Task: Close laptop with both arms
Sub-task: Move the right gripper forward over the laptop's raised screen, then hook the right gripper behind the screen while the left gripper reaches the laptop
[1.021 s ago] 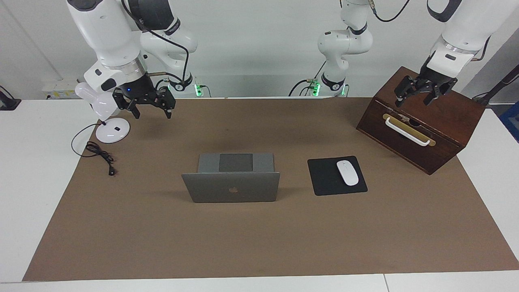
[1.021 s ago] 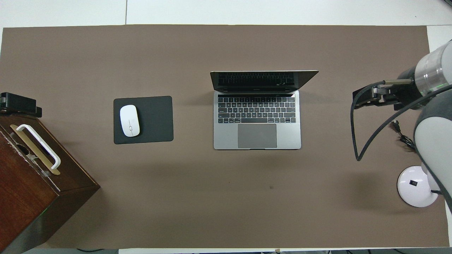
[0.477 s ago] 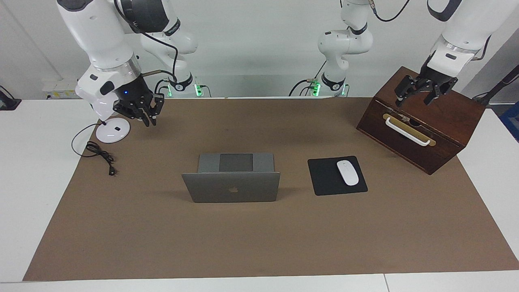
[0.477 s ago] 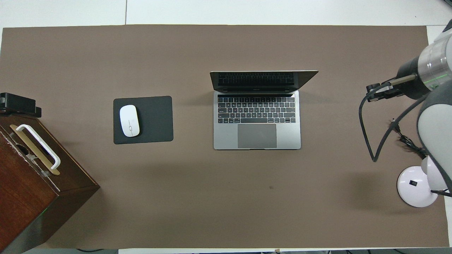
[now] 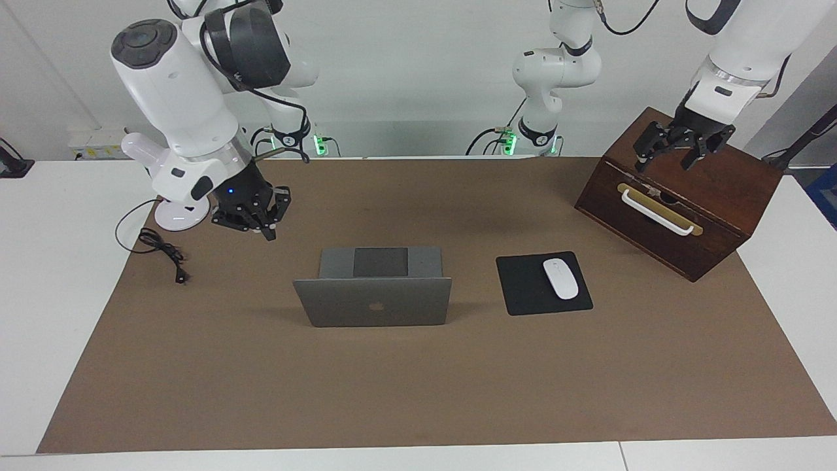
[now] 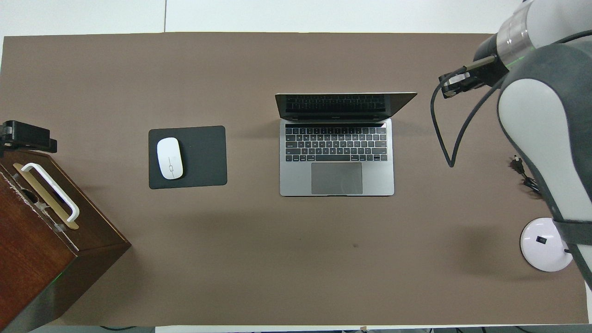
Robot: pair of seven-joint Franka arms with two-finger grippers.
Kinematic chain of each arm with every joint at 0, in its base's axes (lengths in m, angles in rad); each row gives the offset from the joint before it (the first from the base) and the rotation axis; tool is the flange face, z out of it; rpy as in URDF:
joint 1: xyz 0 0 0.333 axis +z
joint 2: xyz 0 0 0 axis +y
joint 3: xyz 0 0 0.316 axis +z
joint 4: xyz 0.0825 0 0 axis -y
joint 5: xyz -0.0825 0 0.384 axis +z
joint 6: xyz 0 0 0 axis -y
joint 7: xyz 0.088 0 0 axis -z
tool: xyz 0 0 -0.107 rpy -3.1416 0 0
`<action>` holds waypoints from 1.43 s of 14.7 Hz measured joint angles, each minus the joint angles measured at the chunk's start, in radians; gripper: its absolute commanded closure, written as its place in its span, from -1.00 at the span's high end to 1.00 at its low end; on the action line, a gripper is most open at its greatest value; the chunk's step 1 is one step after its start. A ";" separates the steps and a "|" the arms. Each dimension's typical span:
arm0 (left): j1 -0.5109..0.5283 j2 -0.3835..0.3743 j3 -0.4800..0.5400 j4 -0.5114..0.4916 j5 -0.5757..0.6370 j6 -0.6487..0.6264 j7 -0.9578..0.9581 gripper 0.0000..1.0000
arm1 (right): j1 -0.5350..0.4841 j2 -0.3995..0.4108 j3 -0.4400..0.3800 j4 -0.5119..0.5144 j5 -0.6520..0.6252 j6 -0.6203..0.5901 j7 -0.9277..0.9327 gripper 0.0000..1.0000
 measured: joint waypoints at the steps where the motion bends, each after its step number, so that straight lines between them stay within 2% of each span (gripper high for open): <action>1: 0.000 0.000 0.000 -0.006 0.000 0.014 -0.003 -0.96 | 0.002 0.032 0.015 0.033 0.000 0.023 0.000 -1.00; 8: 0.000 -0.018 -0.001 -0.045 0.000 0.029 -0.020 -1.00 | 0.053 0.202 0.032 0.092 -0.001 0.282 0.022 -1.00; 13: -0.007 -0.027 -0.014 -0.087 -0.002 0.148 -0.020 -1.00 | 0.061 0.265 0.040 0.099 0.000 0.344 0.023 -1.00; 17: -0.089 -0.077 -0.024 -0.252 -0.003 0.368 -0.057 -1.00 | 0.069 0.273 0.044 0.097 0.001 0.347 0.064 -1.00; 21: -0.197 -0.168 -0.029 -0.487 -0.004 0.648 -0.144 -1.00 | 0.072 0.279 0.048 0.079 0.011 0.347 0.078 -1.00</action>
